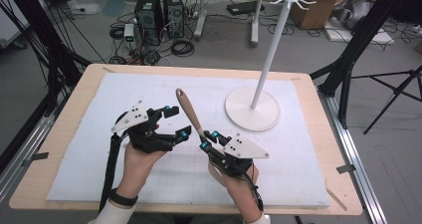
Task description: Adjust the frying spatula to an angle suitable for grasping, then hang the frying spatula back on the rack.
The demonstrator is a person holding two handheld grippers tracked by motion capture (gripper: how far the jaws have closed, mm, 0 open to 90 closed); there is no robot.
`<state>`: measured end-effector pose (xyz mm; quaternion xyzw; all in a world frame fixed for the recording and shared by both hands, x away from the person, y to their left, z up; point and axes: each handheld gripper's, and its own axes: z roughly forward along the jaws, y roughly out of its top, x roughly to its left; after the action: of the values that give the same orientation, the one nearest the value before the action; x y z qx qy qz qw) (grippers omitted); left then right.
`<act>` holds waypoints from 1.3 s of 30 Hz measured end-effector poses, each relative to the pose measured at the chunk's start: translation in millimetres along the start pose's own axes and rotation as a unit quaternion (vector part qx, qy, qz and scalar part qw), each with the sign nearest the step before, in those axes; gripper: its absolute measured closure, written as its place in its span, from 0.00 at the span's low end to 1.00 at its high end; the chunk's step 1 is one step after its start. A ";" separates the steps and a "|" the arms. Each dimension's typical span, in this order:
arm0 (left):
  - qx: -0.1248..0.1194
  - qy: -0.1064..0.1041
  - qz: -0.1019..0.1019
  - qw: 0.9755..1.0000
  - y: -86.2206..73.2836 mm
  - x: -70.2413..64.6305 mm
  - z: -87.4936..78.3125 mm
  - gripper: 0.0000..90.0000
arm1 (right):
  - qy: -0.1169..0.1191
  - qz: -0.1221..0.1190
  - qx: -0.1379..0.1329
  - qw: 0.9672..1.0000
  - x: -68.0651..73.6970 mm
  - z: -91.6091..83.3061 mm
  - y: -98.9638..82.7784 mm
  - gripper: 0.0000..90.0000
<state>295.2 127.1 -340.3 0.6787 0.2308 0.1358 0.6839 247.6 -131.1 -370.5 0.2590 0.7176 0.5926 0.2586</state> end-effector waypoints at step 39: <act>-0.016 -0.060 -0.026 0.998 3.2 -14.6 21.6 0.83 | -0.007 -0.018 -0.019 1.000 3.0 -3.3 -5.5 0.84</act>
<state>293.9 101.3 -335.8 0.6684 0.2041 0.0807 0.7107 242.8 -132.4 -375.5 0.2453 0.7090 0.5995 0.2790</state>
